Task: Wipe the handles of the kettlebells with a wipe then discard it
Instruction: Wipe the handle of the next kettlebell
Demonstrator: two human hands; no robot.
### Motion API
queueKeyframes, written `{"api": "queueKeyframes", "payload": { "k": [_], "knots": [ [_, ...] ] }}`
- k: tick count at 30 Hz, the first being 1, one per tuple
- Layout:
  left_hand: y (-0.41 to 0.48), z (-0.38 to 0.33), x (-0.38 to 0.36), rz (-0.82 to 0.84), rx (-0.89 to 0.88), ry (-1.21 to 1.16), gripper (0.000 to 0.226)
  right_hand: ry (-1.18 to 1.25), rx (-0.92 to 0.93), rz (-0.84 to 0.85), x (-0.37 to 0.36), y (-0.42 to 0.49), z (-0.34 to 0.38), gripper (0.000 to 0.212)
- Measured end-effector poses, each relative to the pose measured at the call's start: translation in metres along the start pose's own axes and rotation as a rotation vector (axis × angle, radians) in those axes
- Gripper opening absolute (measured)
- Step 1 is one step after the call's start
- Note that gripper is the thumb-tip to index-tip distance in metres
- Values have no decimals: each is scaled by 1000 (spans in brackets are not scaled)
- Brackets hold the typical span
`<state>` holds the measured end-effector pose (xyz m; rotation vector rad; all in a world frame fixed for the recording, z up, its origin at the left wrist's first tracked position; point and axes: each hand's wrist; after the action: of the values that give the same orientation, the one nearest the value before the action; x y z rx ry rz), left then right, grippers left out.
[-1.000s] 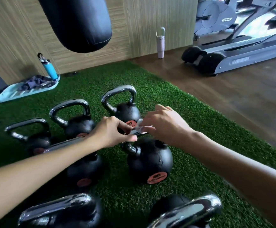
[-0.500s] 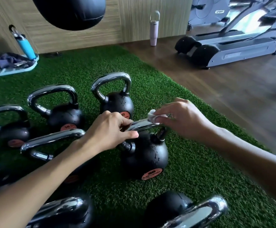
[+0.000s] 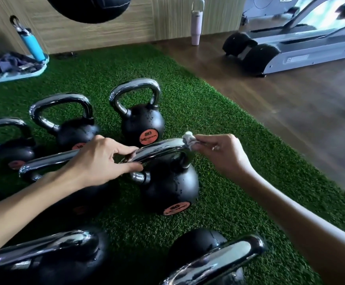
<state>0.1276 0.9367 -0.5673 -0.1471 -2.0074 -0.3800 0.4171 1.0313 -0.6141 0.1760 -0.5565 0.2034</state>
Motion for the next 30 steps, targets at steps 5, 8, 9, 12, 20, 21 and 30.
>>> {"api": "queueKeyframes", "payload": {
  "k": [5, 8, 9, 12, 20, 21, 30],
  "knots": [
    [-12, 13, 0, 16, 45, 6, 66, 78, -121, 76, -15, -10, -31, 27],
    [-19, 25, -1, 33, 89, 6, 64, 78, -84, 35, -18, -8, -27, 26],
    [-20, 29, -2, 39, 105, 4, 59, 83, -81, 40, -18, -7, -25, 25],
    [-21, 34, -4, 49, 135, 29, 47, 84, -96, 97, -22, -4, -27, 20],
    [4, 6, -6, -18, 39, 16, 67, 43, -227, 144, -11, -2, -31, 13],
    [8, -1, -8, -27, 11, 29, 70, 54, -229, 132, -2, -3, -27, 15],
    [37, -30, -16, -68, 17, -21, 58, 108, -102, 39, 31, -4, 25, 21]
  ]
}}
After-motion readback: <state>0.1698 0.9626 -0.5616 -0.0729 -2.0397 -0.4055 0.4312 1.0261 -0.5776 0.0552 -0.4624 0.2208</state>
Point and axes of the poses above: each hand's wrist, its own y-axis towards the middle knuckle, its own x-axis out of the back of the hand, z = x × y, and after that the axes turned 13 degrees about -x, right-handed
